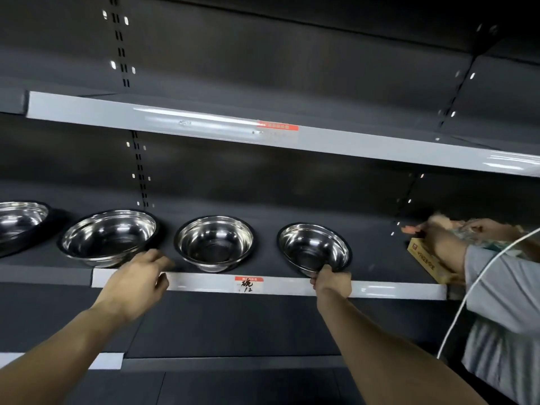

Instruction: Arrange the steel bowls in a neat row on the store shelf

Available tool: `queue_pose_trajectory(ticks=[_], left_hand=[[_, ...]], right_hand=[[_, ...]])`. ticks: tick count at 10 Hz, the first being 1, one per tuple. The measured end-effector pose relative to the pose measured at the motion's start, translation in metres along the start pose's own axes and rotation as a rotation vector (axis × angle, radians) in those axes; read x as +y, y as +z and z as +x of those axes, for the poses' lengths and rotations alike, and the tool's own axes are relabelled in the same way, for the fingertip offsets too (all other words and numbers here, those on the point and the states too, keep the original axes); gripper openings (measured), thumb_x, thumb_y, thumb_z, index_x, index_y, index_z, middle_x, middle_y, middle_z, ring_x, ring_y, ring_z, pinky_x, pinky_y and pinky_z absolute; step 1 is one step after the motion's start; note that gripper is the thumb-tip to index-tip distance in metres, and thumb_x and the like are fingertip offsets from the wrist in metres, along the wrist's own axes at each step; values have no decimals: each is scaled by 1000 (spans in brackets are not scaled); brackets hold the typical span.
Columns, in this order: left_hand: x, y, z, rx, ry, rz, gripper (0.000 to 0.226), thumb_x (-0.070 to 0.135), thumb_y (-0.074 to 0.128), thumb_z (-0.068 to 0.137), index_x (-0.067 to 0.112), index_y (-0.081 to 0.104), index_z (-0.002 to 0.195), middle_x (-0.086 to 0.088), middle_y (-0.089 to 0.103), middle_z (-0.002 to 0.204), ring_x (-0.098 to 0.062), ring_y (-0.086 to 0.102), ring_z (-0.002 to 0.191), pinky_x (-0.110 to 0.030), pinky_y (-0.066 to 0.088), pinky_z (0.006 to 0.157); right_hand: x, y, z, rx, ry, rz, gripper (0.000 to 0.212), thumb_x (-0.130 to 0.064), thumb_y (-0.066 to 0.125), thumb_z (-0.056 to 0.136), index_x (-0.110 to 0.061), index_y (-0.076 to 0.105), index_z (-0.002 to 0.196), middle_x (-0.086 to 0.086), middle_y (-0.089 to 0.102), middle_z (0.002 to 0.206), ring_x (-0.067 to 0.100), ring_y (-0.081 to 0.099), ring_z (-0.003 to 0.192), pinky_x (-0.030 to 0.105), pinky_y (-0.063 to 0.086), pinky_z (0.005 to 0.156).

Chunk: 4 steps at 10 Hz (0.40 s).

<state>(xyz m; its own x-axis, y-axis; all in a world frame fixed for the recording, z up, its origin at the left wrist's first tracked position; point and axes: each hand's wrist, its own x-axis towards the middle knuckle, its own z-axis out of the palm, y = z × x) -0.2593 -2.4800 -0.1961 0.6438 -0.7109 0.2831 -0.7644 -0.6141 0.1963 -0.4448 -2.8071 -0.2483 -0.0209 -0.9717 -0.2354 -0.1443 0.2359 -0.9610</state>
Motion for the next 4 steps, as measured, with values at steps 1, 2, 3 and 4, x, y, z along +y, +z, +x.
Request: queue_pose_trajectory(ticks=[1, 2, 3, 4], left_hand=[[15, 4, -9, -29, -37, 31, 37, 22, 55, 91, 26, 62, 126, 5, 56, 123, -18, 53, 118, -31, 46, 95], [26, 7, -21, -36, -58, 84, 36, 25, 53, 92, 26, 62, 127, 8, 55, 128, -15, 54, 119, -27, 43, 96], [26, -1, -37, -86, -94, 113, 36, 26, 50, 92, 26, 61, 126, 8, 54, 130, -16, 51, 122, -28, 44, 97], [22, -2, -56, -144, -88, 172, 39, 26, 46, 91, 29, 56, 129, 7, 51, 131, -16, 48, 123, -29, 43, 98]], right_hand=[[1, -11, 4, -47, -31, 0, 26, -17, 51, 92, -4, 52, 114, 9, 69, 62, 10, 57, 31, 22, 44, 42], [0, -14, 2, -113, -56, 23, 28, -21, 52, 96, -1, 53, 115, 7, 65, 57, 16, 59, 38, 29, 52, 50], [8, -13, -5, -135, -49, 62, 42, -34, 52, 98, 5, 56, 113, 9, 66, 62, 18, 58, 41, 31, 51, 53], [24, -20, -15, -146, -1, 74, 53, -43, 46, 99, 6, 57, 117, 12, 67, 66, 22, 55, 43, 30, 47, 52]])
